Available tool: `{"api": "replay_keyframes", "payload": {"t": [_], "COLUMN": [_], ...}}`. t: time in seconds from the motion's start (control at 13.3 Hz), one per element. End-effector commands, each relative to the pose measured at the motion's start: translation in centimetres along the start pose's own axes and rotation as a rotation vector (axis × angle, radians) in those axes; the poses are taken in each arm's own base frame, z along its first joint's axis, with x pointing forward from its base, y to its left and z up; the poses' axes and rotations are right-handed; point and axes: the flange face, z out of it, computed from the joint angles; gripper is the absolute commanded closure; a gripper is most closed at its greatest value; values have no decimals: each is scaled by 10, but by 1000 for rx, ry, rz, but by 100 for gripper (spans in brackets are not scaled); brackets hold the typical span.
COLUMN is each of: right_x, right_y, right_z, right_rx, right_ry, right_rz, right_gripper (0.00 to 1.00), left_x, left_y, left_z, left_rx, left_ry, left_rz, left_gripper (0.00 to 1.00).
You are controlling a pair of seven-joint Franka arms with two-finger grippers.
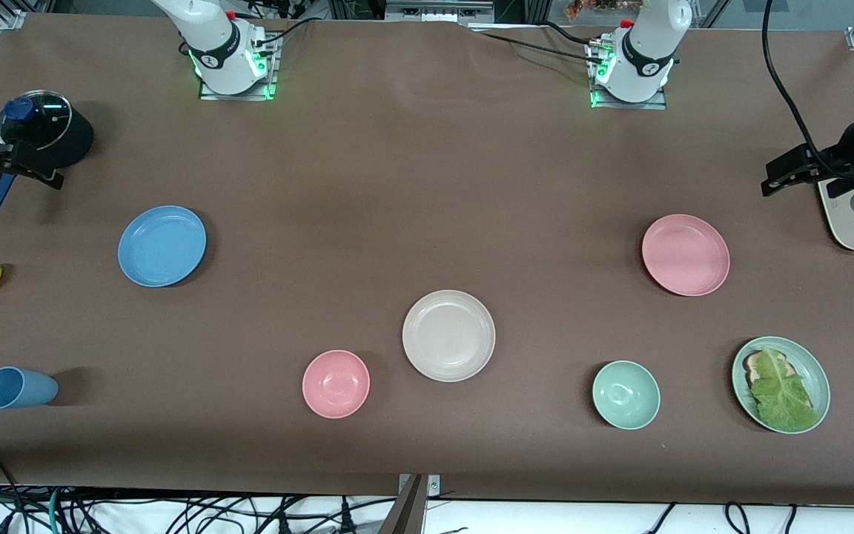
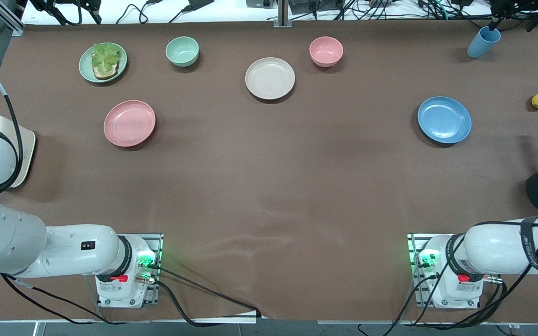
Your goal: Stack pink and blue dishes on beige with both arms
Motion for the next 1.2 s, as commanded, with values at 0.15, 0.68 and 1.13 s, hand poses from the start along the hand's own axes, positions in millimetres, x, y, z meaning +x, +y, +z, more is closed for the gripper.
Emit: {"api": "replay_keyframes", "payload": {"t": [0.15, 0.68, 1.13], "right_x": [-3, -3, -3], "right_y": [-4, -4, -3], "right_z": [-3, -3, -3], "right_rx": [9, 9, 8], "right_ry": [2, 2, 2], "right_rz": [4, -2, -7], "right_gripper": [0, 0, 0], "left_x": [-2, -2, 2], "left_y": [2, 2, 1], "left_z": [-3, -4, 2], "left_rx": [-18, -18, -19], "left_ry": [-2, -1, -11], "left_rz": [5, 5, -1], "left_gripper": [0, 0, 0]}}
